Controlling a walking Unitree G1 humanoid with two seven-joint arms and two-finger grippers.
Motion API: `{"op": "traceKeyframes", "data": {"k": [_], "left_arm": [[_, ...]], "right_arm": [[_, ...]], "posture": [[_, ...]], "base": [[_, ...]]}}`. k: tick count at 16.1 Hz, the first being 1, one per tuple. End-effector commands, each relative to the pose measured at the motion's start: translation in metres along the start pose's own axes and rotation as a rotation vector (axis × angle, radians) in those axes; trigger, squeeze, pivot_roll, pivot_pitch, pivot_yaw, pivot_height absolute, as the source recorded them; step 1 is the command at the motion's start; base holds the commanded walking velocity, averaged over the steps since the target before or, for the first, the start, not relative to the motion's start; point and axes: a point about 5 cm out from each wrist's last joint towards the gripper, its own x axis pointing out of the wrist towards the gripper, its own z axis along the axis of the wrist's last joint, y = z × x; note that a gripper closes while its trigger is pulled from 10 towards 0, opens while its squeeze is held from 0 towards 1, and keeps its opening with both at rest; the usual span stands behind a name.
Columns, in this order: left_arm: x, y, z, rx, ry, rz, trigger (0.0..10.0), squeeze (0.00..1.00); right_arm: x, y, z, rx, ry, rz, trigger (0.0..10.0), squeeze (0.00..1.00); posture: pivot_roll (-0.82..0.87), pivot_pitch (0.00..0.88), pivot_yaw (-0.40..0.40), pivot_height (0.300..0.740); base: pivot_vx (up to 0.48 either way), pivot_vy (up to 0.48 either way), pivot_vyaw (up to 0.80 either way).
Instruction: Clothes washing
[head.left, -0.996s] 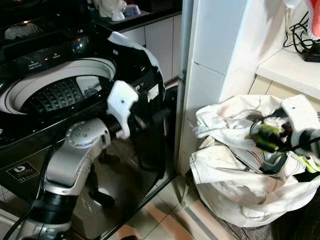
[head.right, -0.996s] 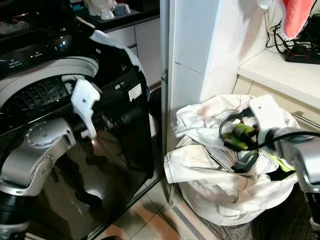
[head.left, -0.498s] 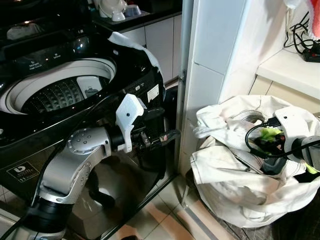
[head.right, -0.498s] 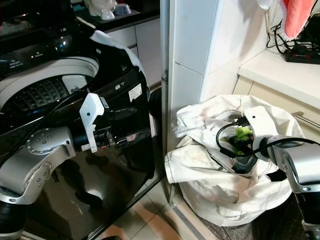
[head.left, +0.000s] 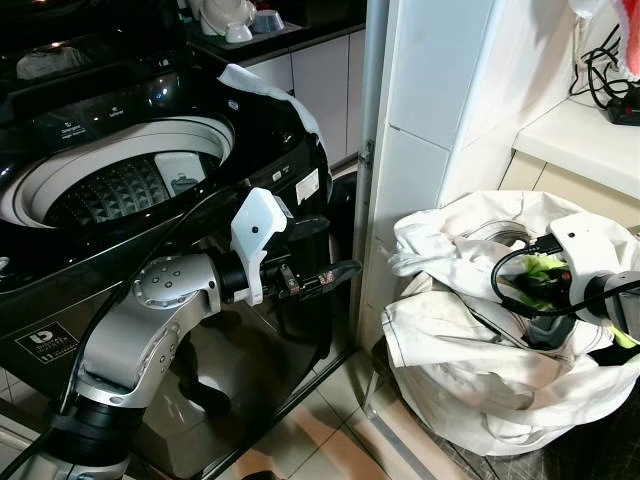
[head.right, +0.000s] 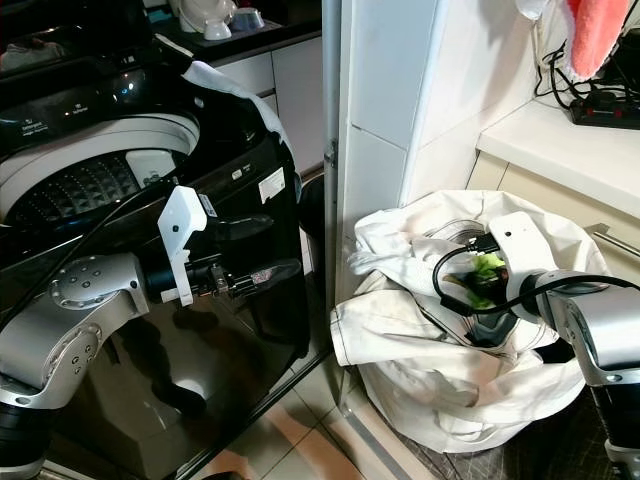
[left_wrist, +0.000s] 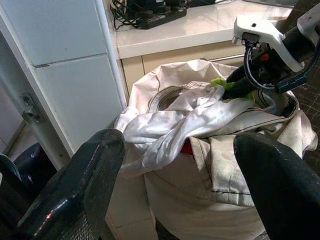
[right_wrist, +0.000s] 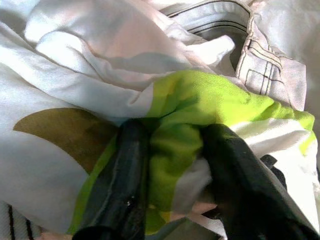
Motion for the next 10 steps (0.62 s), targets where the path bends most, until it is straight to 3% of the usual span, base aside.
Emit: {"op": "traceKeyframes", "data": {"k": [1,6,10], "left_arm": [[-0.001,0.002,0.003,0.011,0.003,0.001,10.0,0.0],[-0.002,-0.004,0.003,-0.004,-0.003,-0.049,10.0,0.0],[-0.001,-0.001,0.003,-0.011,-0.011,-0.036,10.0,0.0]], "right_arm": [[-0.003,-0.004,-0.002,-0.006,0.012,-0.013,0.0,0.0],[-0.011,-0.012,0.003,0.011,-0.018,-0.04,0.0,0.0],[-0.042,-0.027,0.032,-0.035,-0.116,-0.117,0.0,0.0]], "posture": [[-0.06,0.0,0.077,0.74],[-0.06,0.0,0.076,0.74],[-0.07,0.0,0.083,0.74]], "base": [[0.0,0.0,0.0],[0.0,0.0,0.0],[0.0,0.0,0.0]]}}
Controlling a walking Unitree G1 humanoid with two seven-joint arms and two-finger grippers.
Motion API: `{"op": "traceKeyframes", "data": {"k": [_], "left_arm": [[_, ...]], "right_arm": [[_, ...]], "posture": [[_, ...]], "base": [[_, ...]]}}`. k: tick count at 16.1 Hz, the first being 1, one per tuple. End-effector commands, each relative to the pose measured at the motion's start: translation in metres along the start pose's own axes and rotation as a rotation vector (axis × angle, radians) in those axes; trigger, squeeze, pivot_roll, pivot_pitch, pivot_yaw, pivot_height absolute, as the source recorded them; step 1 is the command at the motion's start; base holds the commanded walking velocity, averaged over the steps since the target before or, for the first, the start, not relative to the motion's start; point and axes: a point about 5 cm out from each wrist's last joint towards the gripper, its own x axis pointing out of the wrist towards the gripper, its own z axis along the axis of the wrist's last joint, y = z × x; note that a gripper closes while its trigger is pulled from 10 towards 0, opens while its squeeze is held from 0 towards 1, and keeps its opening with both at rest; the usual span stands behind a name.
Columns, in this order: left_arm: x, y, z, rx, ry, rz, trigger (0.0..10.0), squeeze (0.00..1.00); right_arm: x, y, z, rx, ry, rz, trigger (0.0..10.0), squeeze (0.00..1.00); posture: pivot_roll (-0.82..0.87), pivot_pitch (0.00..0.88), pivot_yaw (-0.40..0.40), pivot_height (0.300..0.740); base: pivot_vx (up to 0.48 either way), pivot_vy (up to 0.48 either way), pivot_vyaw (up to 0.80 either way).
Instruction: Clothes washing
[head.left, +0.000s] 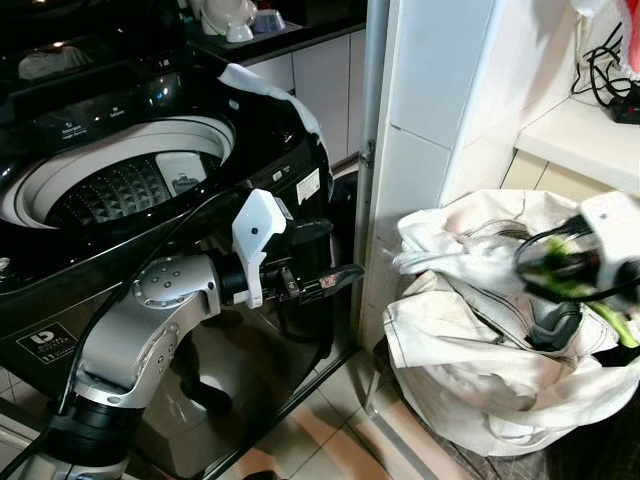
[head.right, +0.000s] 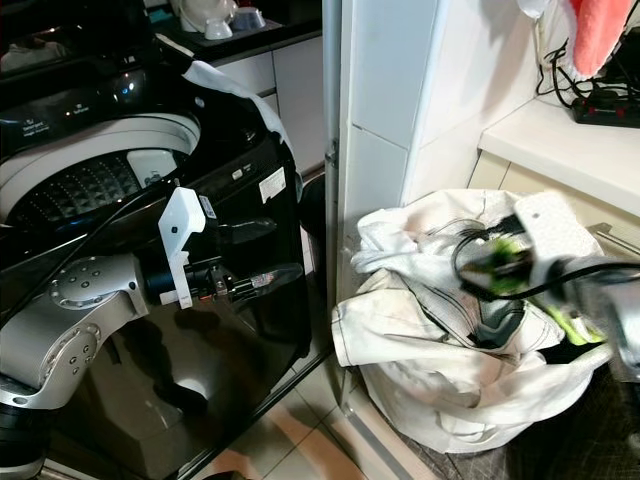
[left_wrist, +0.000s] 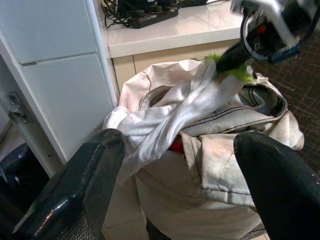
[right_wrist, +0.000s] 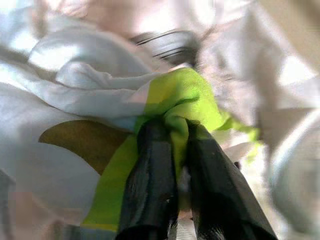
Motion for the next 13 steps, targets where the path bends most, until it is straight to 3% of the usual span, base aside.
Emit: {"op": "traceKeyframes", "data": {"k": [1,2,4,6,7,8,9,12,13], "left_arm": [[0.0,0.002,0.004,0.016,-0.007,0.003,10.0,0.0],[0.002,0.005,0.006,0.034,-0.021,0.033,10.0,0.0],[0.008,0.024,0.022,0.061,-0.101,0.181,10.0,0.0],[0.019,0.035,0.046,0.04,-0.229,0.262,10.0,0.0],[0.026,0.039,0.063,0.018,-0.321,0.292,10.0,1.0],[0.038,0.045,0.08,0.064,-0.359,0.339,10.0,1.0],[0.044,0.047,0.092,0.087,-0.406,0.349,10.0,1.0],[0.056,0.052,0.12,0.083,-0.517,0.373,10.0,1.0],[0.056,0.052,0.12,0.083,-0.517,0.373,10.0,1.0]], "right_arm": [[-0.014,-0.009,0.018,-0.009,-0.077,-0.037,0.0,0.0],[-0.024,-0.017,0.034,-0.004,-0.139,-0.073,0.0,0.0],[-0.065,-0.028,0.101,0.126,-0.476,-0.036,0.0,0.0],[-0.082,-0.022,0.134,0.194,-0.637,0.07,0.0,0.0],[-0.083,-0.006,0.148,0.191,-0.687,0.183,0.0,0.0],[-0.077,0.02,0.158,0.16,-0.705,0.333,0.0,0.0],[-0.073,0.035,0.162,0.126,-0.703,0.407,0.0,0.0],[-0.072,0.062,0.173,0.13,-0.724,0.552,0.0,0.0],[-0.072,0.062,0.173,0.13,-0.724,0.552,0.0,0.0]], "posture": [[-0.08,0.0,0.088,0.74],[-0.08,0.0,0.089,0.74],[-0.09,0.0,0.086,0.74],[-0.09,0.0,0.088,0.74],[-0.1,0.0,0.093,0.74],[-0.09,0.0,0.088,0.74],[-0.09,0.0,0.08,0.74],[-0.08,0.0,0.065,0.74],[-0.08,0.0,0.065,0.74]], "base": [[0.0,0.0,0.0],[0.0,0.0,0.0],[0.0,0.0,0.0],[0.0,0.0,0.0],[0.0,0.0,0.0],[0.0,0.0,0.0],[0.0,0.0,0.0],[0.0,0.0,0.0],[0.0,0.0,0.0]]}}
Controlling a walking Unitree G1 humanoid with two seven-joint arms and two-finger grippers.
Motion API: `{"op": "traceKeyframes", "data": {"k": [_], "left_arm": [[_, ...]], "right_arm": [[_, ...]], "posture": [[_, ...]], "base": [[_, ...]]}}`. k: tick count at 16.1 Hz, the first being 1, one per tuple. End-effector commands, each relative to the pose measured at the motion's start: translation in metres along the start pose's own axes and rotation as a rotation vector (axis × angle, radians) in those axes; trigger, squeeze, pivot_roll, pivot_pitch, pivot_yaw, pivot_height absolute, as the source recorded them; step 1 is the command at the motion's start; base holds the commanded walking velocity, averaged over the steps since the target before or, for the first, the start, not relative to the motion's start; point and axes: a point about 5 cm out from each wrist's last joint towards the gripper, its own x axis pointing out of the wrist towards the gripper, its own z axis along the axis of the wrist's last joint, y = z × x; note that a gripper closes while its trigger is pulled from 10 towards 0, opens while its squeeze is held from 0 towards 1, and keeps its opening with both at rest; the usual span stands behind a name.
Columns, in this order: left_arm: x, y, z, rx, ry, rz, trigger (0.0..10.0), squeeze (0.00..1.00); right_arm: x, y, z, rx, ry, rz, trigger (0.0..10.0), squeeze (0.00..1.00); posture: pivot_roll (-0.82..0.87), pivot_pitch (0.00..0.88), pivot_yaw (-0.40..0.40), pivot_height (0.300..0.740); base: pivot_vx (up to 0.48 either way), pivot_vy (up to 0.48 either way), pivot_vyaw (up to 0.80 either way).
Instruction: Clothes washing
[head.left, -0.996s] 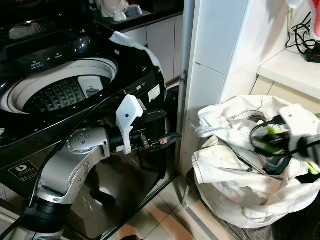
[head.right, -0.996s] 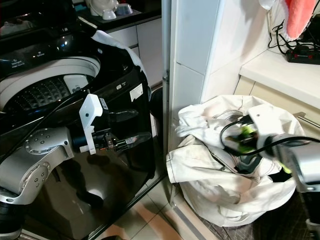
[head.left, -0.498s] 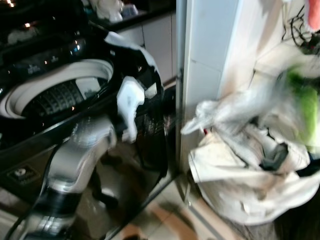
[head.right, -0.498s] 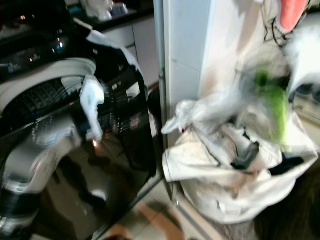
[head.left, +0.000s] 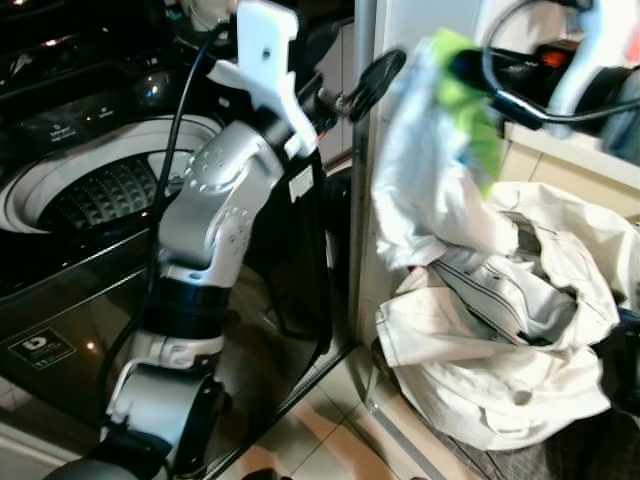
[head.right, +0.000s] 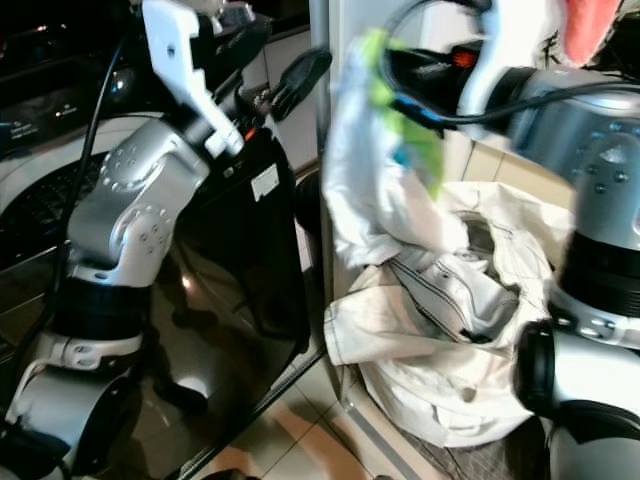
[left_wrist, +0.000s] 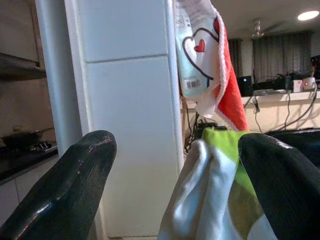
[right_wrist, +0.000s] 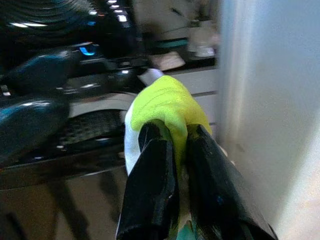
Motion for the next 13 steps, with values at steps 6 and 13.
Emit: {"op": "traceKeyframes", "data": {"k": [6,13], "left_arm": [[-0.024,-0.039,-0.033,-0.096,0.137,-0.359,10.0,1.0],[-0.013,-0.006,-0.031,-0.023,0.133,-0.101,0.0,0.06]], "right_arm": [[0.005,0.033,0.024,0.171,-0.151,0.263,0.0,0.0],[0.002,0.041,0.02,0.187,-0.139,0.29,0.0,0.0]], "posture": [[-0.08,0.0,0.066,0.74],[-0.09,0.0,0.073,0.74]], "base": [[0.0,0.0,0.0],[0.0,0.0,0.0]]}}
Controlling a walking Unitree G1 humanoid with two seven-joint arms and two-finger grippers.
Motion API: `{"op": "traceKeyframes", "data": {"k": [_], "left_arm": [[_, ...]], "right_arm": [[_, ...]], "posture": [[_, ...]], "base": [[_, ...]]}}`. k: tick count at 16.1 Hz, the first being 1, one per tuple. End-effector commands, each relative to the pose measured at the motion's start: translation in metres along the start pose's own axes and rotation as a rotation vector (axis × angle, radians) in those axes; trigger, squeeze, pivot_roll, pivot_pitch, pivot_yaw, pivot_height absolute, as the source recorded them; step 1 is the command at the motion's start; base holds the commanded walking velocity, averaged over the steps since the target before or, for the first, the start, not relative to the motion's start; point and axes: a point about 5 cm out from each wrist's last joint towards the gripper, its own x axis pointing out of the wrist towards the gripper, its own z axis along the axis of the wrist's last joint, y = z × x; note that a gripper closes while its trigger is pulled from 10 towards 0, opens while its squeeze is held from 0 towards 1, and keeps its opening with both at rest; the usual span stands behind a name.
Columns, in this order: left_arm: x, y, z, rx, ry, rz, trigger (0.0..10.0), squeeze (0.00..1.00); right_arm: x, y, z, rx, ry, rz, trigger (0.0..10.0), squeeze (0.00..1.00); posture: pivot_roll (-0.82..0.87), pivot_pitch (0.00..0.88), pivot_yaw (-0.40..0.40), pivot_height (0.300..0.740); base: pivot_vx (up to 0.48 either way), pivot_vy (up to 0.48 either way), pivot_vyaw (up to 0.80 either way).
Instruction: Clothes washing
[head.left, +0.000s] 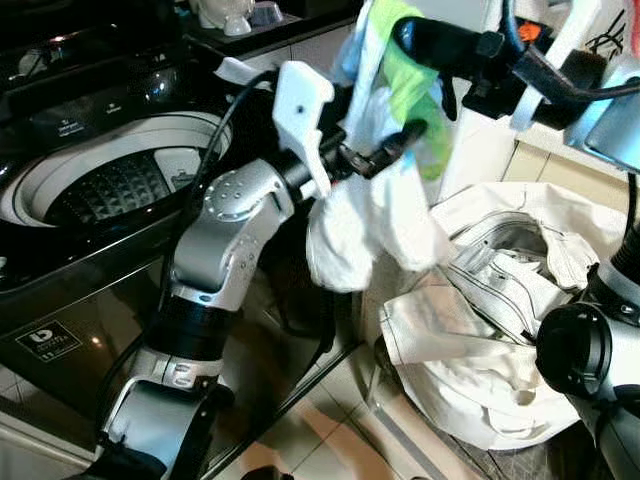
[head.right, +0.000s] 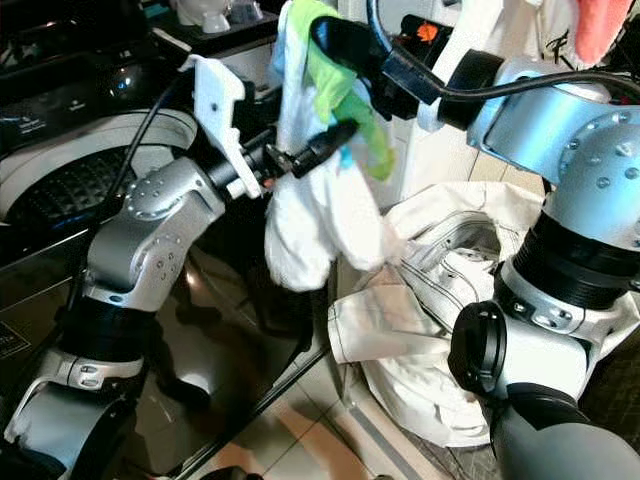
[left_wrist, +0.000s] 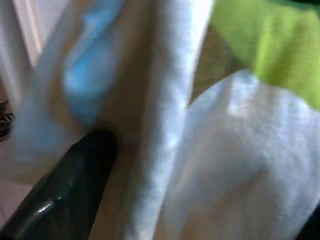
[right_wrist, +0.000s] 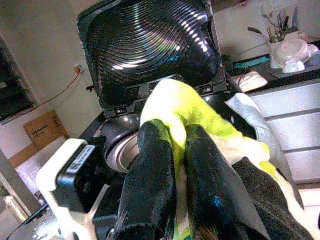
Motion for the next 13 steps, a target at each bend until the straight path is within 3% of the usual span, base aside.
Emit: {"op": "traceKeyframes", "data": {"k": [1,13], "left_arm": [[-0.0002,0.0053,0.0047,-0.006,-0.004,0.023,0.0,0.0],[-0.0023,0.0104,0.0095,-0.005,-0.036,0.043,0.0,0.0]], "right_arm": [[-0.0007,0.0083,0.0055,-0.027,-0.013,0.029,0.0,0.0],[-0.0025,0.0086,-0.0021,-0.027,0.005,0.009,0.0,0.0]], "posture": [[-0.09,0.0,0.073,0.74],[-0.08,0.0,0.076,0.74]], "base": [[0.0,0.0,0.0],[0.0,0.0,0.0]]}}
